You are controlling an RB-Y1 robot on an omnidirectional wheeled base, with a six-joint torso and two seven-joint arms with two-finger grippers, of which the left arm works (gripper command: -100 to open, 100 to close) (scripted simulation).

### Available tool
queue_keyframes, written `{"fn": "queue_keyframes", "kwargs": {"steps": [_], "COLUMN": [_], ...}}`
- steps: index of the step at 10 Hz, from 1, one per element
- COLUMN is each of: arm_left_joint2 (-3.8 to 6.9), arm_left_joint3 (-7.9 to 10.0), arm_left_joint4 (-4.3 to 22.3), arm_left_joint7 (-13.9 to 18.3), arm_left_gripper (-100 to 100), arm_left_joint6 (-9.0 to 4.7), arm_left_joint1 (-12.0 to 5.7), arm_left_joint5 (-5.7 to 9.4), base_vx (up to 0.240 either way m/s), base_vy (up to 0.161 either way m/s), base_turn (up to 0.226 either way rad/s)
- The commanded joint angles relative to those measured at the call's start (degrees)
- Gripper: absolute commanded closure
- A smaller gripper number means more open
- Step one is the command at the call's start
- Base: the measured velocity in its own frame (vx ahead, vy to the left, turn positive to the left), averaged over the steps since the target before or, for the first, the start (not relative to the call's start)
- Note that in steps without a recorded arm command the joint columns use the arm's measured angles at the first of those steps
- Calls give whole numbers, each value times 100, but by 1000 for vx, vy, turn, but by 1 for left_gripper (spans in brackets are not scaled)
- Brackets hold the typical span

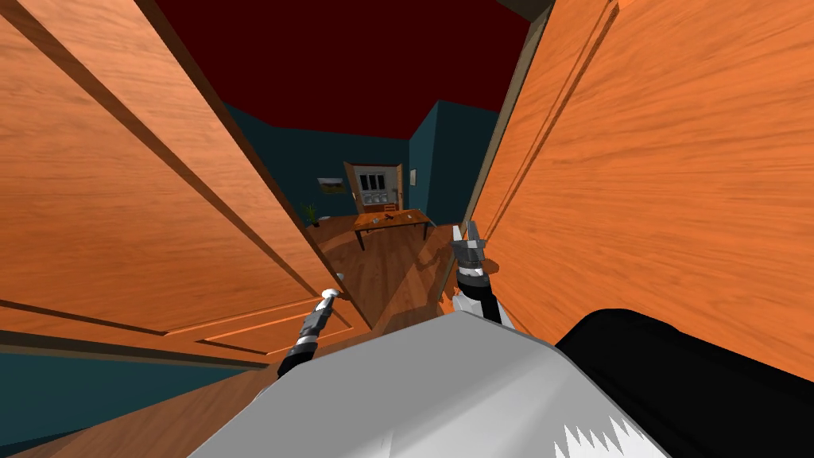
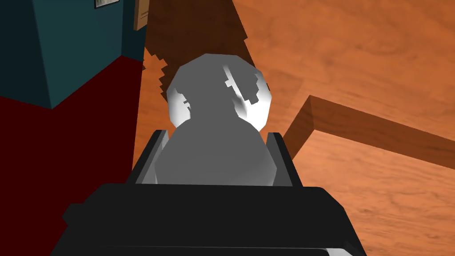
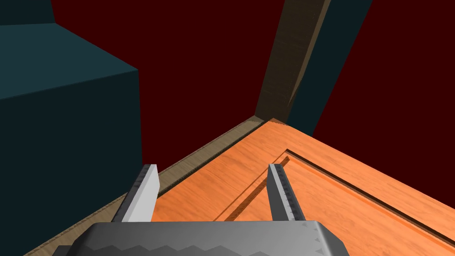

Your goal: Pull the door open

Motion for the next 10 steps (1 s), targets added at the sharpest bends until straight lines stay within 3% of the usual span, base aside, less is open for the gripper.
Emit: {"fn": "queue_keyframes", "kwargs": {"steps": [1,5,10], "arm_left_joint2": [-10,-5,7], "arm_left_joint3": [-44,-95,-210], "arm_left_joint4": [19,24,36], "arm_left_joint7": [286,723,1514], "arm_left_gripper": [100,100,100], "arm_left_joint6": [-1,13,45], "arm_left_joint1": [-14,-29,-64], "arm_left_joint5": [79,196,462], "base_vx": [-35,-28,-41], "base_vy": [22,17,18], "base_turn": [-58,-38,-50]}}
